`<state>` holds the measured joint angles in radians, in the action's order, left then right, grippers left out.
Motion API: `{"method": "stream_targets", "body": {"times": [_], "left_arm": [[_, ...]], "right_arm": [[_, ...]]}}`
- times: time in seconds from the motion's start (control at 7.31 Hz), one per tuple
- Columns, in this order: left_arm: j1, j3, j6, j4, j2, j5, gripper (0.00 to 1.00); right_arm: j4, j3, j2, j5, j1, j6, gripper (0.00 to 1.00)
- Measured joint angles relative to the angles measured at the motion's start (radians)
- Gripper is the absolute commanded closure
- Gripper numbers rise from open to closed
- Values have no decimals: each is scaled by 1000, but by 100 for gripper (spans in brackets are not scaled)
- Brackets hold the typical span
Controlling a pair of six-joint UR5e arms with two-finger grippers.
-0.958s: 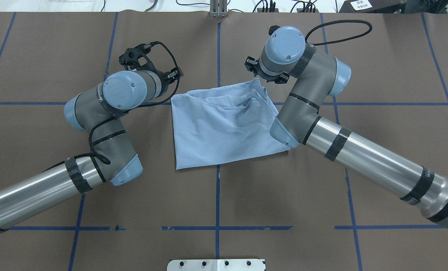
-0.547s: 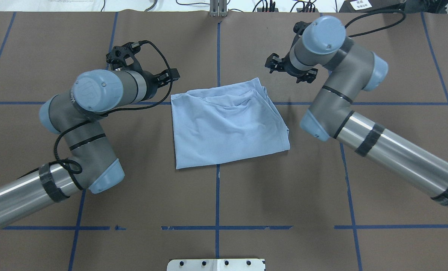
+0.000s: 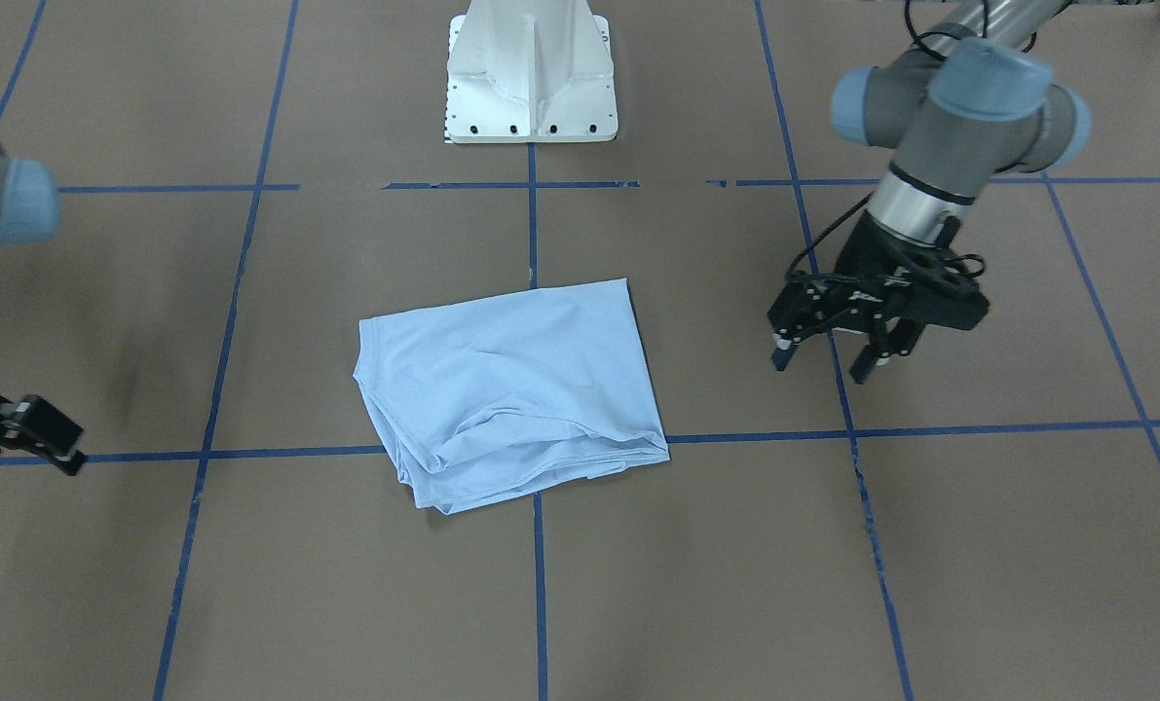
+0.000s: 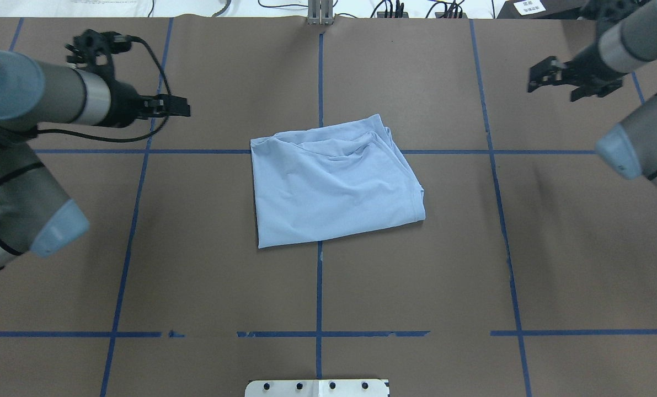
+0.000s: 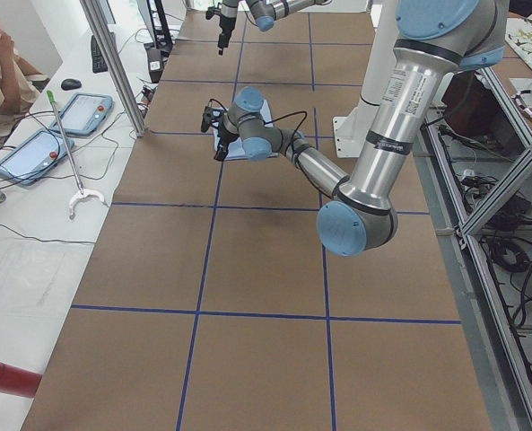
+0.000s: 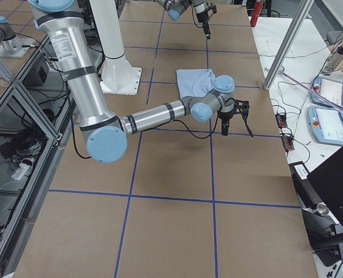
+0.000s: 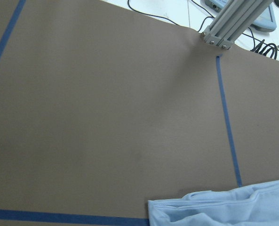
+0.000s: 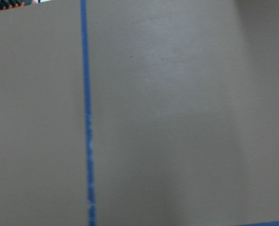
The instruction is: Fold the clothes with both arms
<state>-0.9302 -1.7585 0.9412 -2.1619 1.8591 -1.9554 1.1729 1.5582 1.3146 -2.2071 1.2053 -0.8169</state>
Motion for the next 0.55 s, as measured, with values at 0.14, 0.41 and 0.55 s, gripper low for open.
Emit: {"method": "stream_targets", "body": {"times": [0.14, 0.41, 0.55], "left_arm": [[-93, 4, -160, 22, -45, -80, 0], [-279, 7, -491, 201, -72, -159, 0], [-372, 10, -657, 313, -79, -207, 0]], "right_arm": [[10, 6, 73, -33, 65, 134, 0], [70, 18, 169, -96, 171, 330, 0], [109, 26, 191, -132, 205, 378, 0]]}}
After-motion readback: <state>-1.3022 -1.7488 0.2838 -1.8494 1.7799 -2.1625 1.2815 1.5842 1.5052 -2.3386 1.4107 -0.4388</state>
